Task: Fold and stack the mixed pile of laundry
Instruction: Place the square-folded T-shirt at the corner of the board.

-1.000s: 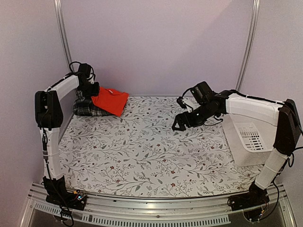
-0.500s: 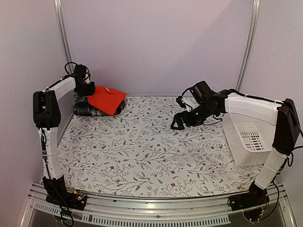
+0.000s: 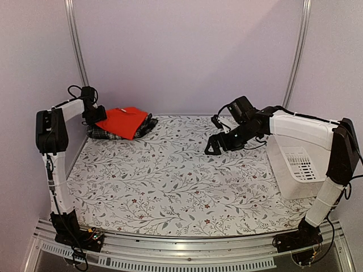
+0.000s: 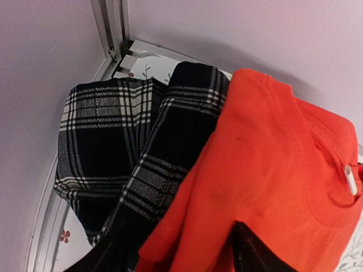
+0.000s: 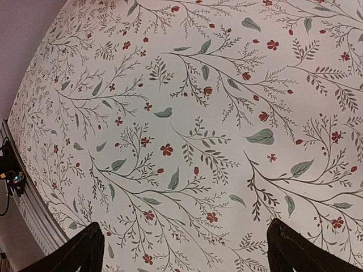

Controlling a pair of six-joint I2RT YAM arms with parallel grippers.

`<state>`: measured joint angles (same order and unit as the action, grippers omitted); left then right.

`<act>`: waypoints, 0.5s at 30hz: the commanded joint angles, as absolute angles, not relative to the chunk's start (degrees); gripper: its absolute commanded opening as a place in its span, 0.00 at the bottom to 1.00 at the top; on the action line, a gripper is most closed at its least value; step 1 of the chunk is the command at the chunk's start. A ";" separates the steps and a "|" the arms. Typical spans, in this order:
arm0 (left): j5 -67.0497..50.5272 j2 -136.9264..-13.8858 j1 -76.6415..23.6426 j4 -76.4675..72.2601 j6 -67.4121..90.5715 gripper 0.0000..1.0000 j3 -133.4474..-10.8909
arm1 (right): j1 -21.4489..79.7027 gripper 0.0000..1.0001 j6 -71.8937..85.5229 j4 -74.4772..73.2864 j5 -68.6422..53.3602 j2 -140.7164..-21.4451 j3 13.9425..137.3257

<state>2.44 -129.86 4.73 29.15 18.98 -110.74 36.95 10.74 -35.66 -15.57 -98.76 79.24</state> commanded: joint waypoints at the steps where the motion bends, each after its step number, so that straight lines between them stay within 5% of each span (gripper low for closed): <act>1: 4.21 -127.96 5.18 27.76 21.15 0.64 -108.11 | 36.57 0.99 10.57 -36.17 -15.60 -100.43 81.31; 8: 3.97 -126.30 8.03 31.47 20.67 0.65 -108.82 | 36.59 0.99 9.61 -36.18 -15.22 -101.41 82.17; 15: -9.29 -129.79 8.58 32.47 16.90 0.36 -107.36 | 36.46 0.99 8.54 -36.21 -14.77 -101.60 81.74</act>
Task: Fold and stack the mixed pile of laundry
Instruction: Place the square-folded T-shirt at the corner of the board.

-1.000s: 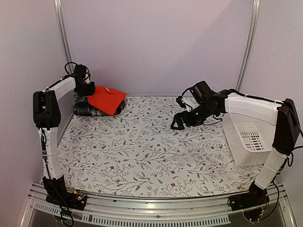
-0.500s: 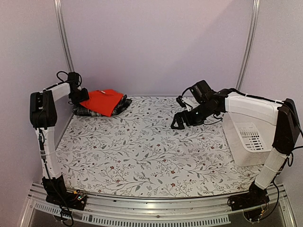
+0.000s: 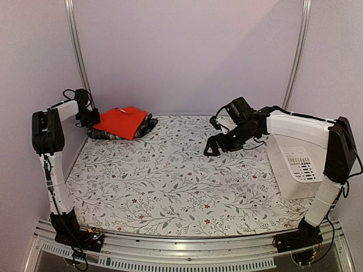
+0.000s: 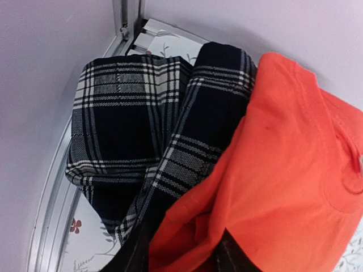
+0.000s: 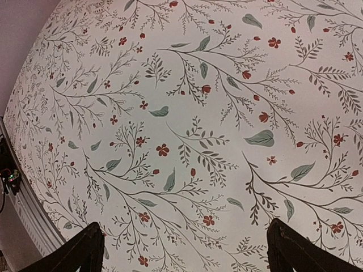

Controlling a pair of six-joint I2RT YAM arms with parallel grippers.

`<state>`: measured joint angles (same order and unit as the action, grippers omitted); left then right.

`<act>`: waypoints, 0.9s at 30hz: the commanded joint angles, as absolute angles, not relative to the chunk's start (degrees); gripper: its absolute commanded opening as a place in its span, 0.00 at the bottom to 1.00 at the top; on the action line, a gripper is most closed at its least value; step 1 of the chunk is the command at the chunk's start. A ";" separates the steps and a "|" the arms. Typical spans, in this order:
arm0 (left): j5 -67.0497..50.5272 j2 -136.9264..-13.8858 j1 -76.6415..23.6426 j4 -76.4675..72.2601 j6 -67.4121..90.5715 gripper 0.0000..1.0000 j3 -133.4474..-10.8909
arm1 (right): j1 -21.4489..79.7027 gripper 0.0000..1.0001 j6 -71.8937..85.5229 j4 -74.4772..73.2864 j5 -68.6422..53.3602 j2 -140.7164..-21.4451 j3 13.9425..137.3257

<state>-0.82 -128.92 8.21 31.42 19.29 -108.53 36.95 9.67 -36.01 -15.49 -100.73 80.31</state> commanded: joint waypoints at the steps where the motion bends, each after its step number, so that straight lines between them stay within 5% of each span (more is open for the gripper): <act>1: -11.13 -129.62 8.47 31.41 16.59 0.34 -105.96 | 36.46 0.99 8.46 -36.22 -14.81 -101.60 81.66; 7: -14.97 -128.20 8.09 29.34 17.24 0.03 -97.85 | 36.26 0.99 8.22 -36.30 -14.54 -101.52 81.49; 11: -15.25 -123.21 7.76 25.90 19.64 0.00 -87.08 | 36.04 0.99 8.29 -36.28 -14.59 -101.45 81.34; 12: -15.64 -121.98 7.75 25.00 20.02 0.01 -85.04 | 35.96 0.99 8.33 -36.26 -14.55 -101.50 81.30; 14: -16.25 -119.78 7.86 23.20 20.40 0.23 -82.02 | 35.95 0.99 8.43 -36.00 -14.74 -101.48 81.15; 16: -17.56 -117.88 8.19 21.67 20.85 0.33 -81.01 | 35.86 0.99 8.45 -35.86 -15.06 -101.51 81.04; 27: -24.79 -118.47 13.79 21.54 21.30 0.48 -100.41 | 35.66 0.99 8.50 -36.96 -14.68 -100.79 80.28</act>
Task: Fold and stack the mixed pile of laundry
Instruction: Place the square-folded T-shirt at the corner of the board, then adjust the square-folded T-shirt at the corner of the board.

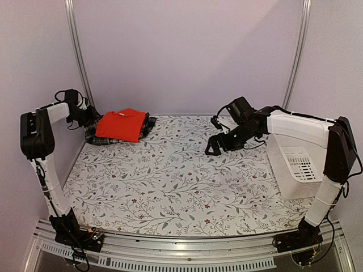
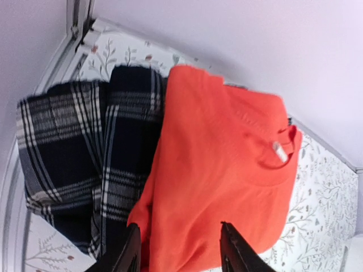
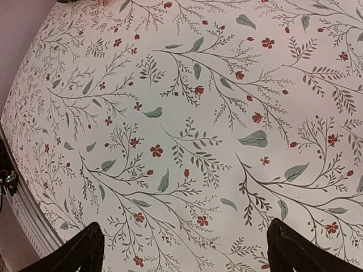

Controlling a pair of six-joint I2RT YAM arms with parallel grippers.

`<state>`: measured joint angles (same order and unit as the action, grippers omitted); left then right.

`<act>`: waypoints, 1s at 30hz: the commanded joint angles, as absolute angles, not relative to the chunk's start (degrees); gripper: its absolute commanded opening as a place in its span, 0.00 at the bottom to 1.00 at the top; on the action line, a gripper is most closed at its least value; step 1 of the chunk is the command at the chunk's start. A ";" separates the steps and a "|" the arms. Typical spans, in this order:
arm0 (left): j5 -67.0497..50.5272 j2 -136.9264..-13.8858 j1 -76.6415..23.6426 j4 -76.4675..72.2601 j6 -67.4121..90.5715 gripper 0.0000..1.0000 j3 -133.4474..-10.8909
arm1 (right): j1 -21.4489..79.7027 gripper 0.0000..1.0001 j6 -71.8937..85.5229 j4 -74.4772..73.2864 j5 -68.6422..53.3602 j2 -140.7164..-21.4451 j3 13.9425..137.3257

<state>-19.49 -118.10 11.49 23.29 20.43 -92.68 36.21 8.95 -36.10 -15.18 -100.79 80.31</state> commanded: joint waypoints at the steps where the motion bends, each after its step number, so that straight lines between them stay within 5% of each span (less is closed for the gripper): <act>1: -25.82 -119.99 14.05 21.60 21.87 0.48 -102.53 | 35.67 0.99 8.72 -37.11 -14.68 -100.65 80.25; 22: -36.82 -138.90 12.72 17.07 29.38 0.53 -114.49 | 35.68 0.99 10.20 -39.63 -13.79 -101.92 81.96; 30: -43.74 -138.00 10.81 12.81 27.83 0.39 -114.79 | 35.67 0.99 9.52 -40.39 -13.58 -103.32 83.38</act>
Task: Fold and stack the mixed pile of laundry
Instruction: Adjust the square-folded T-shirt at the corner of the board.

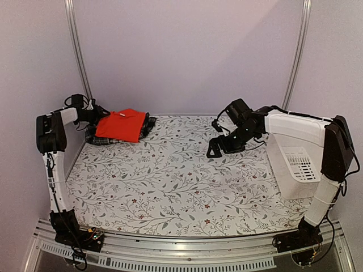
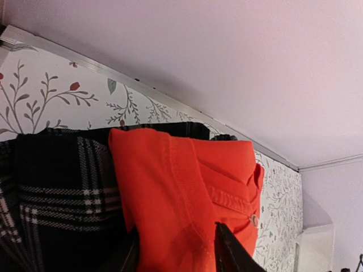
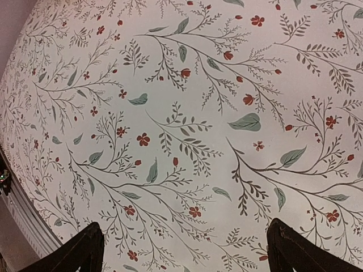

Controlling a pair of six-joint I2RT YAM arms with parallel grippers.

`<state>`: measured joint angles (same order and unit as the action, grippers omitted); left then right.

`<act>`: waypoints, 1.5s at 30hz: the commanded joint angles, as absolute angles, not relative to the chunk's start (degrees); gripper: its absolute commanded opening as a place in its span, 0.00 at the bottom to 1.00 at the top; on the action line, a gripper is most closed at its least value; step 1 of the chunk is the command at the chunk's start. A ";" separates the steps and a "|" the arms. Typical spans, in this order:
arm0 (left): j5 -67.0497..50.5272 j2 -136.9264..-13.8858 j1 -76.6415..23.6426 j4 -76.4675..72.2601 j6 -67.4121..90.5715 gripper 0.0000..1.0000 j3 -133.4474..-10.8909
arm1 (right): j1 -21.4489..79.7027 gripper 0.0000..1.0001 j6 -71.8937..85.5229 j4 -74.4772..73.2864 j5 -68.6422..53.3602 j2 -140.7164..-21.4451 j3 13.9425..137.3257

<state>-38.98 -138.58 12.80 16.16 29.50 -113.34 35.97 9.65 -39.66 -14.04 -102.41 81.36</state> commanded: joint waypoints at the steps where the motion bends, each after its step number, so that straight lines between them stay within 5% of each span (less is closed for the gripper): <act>1: -44.44 -137.59 10.55 12.50 27.45 0.38 -114.74 | 35.66 0.99 9.50 -40.42 -13.57 -103.48 83.47; 7: -43.82 -135.07 9.02 12.31 23.23 0.29 -114.24 | 35.59 0.99 9.31 -40.44 -14.13 -104.38 84.27; 15: -36.25 -128.42 8.03 11.16 15.97 0.05 -108.19 | 35.60 0.99 9.05 -40.45 -14.62 -105.41 84.94; 21: -23.89 -122.55 8.00 10.23 11.44 0.00 -101.57 | 35.51 0.99 8.72 -40.44 -15.03 -106.06 85.58; 22: -22.14 -122.37 8.02 10.42 10.87 0.04 -101.18 | 35.51 0.99 8.66 -40.43 -15.06 -106.12 85.67; 25: -18.58 -123.84 8.04 12.92 10.52 0.48 -102.67 | 35.42 0.99 8.58 -40.56 -14.91 -106.30 85.65; 27: -20.11 -126.46 8.57 15.75 11.71 0.61 -105.49 | 35.40 0.99 8.53 -40.61 -15.07 -106.35 85.69; 35: -22.62 -131.82 9.93 15.47 18.43 0.64 -108.39 | 35.42 0.99 8.50 -41.31 -14.92 -105.97 85.31; 41: -23.71 -137.88 10.35 21.28 18.79 0.45 -114.06 | 35.33 0.99 8.62 -41.35 -14.50 -105.06 84.21; 45: -18.05 -139.91 10.55 26.01 18.65 0.47 -114.56 | 35.24 0.99 8.37 -41.39 -14.10 -104.68 83.93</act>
